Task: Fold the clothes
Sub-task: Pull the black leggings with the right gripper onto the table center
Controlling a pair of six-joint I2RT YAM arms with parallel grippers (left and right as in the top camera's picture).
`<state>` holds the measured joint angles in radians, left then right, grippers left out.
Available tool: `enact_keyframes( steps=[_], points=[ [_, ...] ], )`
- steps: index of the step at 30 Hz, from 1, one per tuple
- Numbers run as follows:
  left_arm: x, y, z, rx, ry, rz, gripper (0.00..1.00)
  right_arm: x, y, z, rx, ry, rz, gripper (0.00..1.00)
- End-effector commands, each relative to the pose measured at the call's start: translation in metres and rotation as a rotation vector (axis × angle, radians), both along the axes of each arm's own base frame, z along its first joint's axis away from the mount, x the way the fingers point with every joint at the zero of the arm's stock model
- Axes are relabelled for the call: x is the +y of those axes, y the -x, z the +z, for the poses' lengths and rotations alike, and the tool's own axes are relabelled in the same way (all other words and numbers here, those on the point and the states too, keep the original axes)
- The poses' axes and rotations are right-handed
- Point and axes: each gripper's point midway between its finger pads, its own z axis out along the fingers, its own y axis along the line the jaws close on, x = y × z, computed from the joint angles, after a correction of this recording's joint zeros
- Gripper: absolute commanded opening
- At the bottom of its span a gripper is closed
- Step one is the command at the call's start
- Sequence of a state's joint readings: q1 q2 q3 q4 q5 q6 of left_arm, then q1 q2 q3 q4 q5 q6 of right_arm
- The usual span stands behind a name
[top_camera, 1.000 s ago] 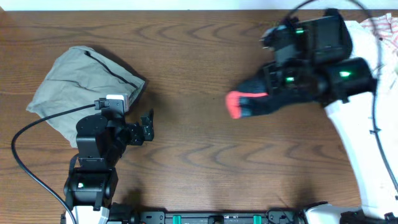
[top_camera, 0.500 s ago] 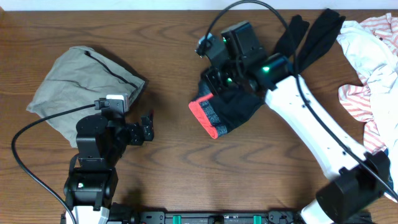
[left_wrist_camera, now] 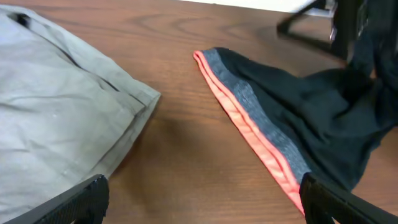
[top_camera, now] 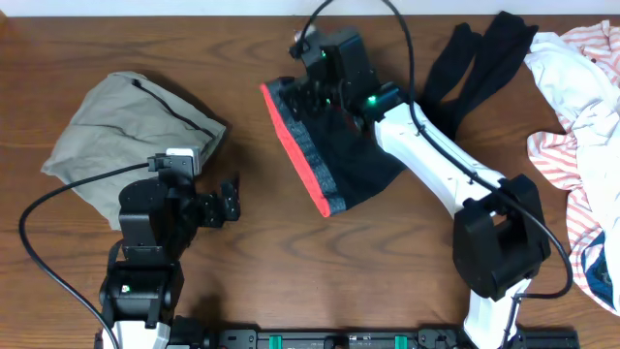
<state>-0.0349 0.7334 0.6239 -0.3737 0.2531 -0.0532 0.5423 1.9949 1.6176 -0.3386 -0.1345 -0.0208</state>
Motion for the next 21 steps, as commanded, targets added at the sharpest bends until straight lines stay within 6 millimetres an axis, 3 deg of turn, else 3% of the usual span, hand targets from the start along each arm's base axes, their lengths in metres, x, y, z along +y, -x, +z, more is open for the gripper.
enact_keyframes(
  steps=[1,7,11,16,21],
  points=[
    [-0.013,0.002,0.008,-0.004,0.051,-0.060,0.98,-0.044,-0.007,0.019,-0.011,0.071,-0.150,0.99],
    [-0.020,-0.004,-0.018,0.142,0.187,0.011,0.98,-0.130,0.011,0.062,-0.002,0.185,-0.335,0.99],
    [-0.054,-0.010,-0.041,0.261,0.276,-0.065,0.98,-0.178,0.023,0.084,0.023,0.179,-0.420,0.99],
    [-0.105,-0.020,-0.065,0.360,0.372,-0.167,0.98,-0.226,0.035,0.084,0.099,0.183,-0.537,0.99],
    [-0.127,-0.010,-0.112,0.603,0.478,-0.048,0.98,-0.250,0.047,0.071,0.179,0.221,-0.579,0.99]
  ],
)
